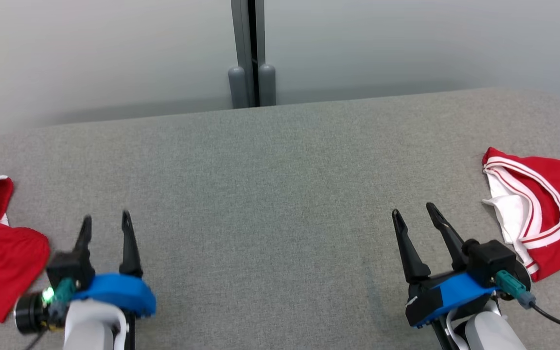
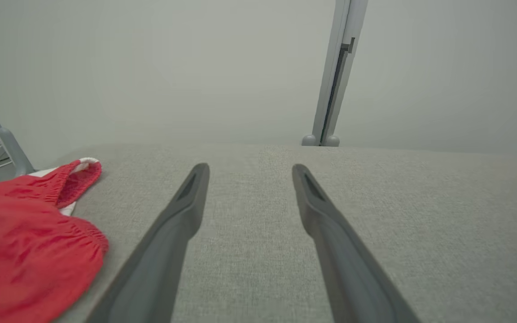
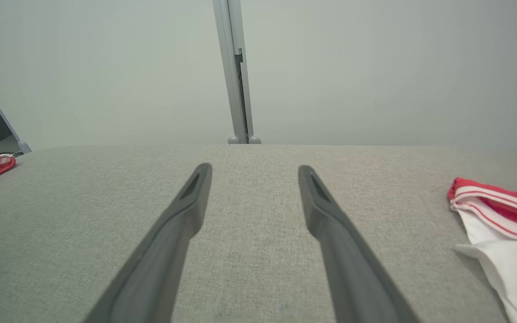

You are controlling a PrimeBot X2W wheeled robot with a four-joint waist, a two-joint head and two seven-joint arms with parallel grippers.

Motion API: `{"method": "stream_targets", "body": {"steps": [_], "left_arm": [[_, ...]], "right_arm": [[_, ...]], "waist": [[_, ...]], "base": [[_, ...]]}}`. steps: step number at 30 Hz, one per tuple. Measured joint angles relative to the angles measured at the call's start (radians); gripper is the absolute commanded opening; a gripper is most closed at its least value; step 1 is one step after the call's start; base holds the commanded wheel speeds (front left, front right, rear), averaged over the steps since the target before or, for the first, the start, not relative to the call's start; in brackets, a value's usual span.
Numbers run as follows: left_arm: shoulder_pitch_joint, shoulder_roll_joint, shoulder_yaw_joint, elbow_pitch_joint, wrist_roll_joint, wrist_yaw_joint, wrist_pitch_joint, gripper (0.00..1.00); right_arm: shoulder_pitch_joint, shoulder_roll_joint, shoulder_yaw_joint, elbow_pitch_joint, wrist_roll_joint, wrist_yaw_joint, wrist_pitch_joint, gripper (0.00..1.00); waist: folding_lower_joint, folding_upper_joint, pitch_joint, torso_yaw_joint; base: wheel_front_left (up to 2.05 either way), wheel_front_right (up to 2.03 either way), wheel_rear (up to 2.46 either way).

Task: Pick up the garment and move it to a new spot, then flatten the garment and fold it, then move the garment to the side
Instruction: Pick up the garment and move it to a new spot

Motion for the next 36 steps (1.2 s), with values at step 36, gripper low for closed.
{"method": "stream_targets", "body": {"steps": [36], "left_arm": [[0.261,-0.023,0.011,-0.119,-0.040,0.063,0.000,1.00]], "right_arm": [[0.078,0.000,0.067,0.098,-0.018,0.000,0.000,1.00]], "waist": [[0.0003,0.0002,-0.105,0.222]], "base": [[0.00,0.00,0.00]]}}
